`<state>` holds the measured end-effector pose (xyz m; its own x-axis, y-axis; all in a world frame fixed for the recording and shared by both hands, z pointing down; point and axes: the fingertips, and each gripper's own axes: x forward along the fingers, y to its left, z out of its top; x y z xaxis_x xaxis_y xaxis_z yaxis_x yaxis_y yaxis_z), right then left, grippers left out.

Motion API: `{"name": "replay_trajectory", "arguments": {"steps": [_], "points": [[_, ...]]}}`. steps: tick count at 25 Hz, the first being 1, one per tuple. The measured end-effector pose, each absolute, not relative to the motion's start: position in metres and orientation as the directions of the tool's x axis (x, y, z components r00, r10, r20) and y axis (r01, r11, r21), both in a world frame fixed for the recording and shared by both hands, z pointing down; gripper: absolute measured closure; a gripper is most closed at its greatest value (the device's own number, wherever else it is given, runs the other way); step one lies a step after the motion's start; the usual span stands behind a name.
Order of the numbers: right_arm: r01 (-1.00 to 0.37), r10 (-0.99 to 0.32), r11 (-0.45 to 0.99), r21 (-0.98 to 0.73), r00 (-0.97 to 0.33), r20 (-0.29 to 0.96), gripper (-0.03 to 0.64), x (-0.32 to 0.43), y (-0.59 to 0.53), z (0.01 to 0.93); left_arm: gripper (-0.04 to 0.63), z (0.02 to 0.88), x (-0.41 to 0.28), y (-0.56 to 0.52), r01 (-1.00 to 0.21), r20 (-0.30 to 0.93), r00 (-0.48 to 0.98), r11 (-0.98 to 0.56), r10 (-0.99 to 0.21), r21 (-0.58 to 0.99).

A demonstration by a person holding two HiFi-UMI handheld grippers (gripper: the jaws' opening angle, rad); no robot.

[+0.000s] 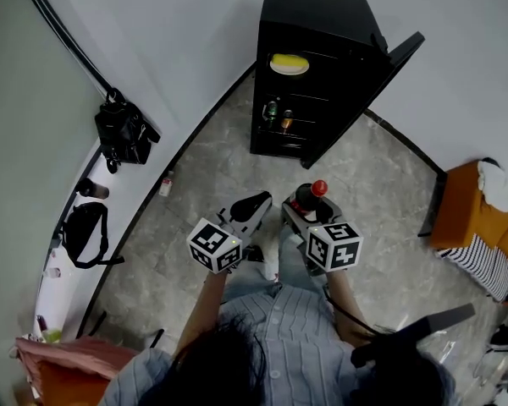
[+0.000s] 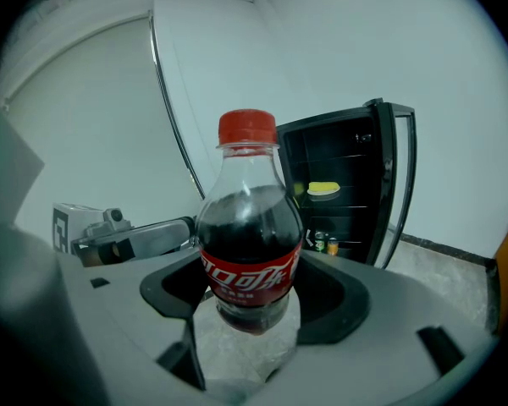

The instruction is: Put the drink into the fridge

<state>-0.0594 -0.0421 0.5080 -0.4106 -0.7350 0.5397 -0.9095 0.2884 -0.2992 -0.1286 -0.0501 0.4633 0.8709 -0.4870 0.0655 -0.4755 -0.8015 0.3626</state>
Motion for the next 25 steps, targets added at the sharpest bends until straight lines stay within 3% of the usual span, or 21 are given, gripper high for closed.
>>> {"name": "replay_trajectory", "arguments": {"steps": [11, 25], "points": [[-0.892, -0.698, 0.347, -0.292, -0.453, 0.555, 0.318, -0.044, -0.105, 0.519, 0.586, 0.471, -0.116, -0.111, -0.536, 0.103, 0.835, -0.758, -0.541, 0.372], [-0.893, -0.677, 0.356, -0.275, -0.449, 0.583, 0.318, 0.035, -0.210, 0.532, 0.586, 0.488, -0.038, -0.210, -0.540, 0.172, 0.838, -0.746, -0.517, 0.390]]}}
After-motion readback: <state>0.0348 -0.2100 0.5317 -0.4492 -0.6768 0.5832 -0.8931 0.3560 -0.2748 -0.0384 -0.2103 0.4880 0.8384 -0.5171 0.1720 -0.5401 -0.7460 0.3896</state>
